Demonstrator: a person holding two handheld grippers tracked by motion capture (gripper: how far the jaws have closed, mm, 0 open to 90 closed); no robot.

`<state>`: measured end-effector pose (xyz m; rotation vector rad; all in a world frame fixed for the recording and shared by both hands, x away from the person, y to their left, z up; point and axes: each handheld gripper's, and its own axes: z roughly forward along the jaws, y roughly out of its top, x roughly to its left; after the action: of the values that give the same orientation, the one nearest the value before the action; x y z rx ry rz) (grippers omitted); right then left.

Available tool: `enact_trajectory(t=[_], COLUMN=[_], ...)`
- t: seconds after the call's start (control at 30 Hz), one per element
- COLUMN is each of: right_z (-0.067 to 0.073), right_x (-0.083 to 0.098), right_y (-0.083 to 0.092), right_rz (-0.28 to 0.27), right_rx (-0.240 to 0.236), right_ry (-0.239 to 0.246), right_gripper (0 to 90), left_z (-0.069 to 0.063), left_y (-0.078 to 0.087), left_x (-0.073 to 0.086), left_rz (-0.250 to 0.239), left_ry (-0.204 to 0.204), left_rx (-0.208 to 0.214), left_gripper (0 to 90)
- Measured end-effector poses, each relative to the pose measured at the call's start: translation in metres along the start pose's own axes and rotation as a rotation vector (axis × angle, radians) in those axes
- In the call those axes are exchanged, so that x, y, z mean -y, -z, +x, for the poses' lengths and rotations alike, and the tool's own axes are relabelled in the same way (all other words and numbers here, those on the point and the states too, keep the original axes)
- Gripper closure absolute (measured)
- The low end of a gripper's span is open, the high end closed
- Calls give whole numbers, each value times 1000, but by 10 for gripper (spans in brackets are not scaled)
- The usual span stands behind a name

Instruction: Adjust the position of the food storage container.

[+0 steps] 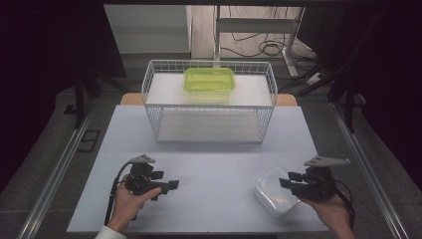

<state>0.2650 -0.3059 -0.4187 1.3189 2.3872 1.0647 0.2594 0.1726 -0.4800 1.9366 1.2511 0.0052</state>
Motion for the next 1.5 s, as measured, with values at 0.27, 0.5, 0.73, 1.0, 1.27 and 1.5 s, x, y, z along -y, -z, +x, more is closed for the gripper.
enact_trajectory(t=[0.27,0.5,0.73,1.0,1.27,1.5], right_z=[-12,0,37,60,49,31], right_x=[22,38,32,38,40,41], right_y=[14,14,-2,-30,-27,-22], right_rz=[98,163,226,358,355,332], right_rx=[-27,-82,-158,-125,-59,-7], right_ry=[3,36,159,249,225,185], right_gripper=[841,890,891,891,891,892], left_z=[3,4,3,4,4,4], left_y=[0,-2,-4,-2,-4,-5], left_x=[3,3,3,4,4,4], left_rz=[0,5,12,13,20,26], left_ry=[12,15,11,9,7,4], left_rx=[-3,-4,-2,-3,-6,-9], left_gripper=[224,226,226,226,225,225])
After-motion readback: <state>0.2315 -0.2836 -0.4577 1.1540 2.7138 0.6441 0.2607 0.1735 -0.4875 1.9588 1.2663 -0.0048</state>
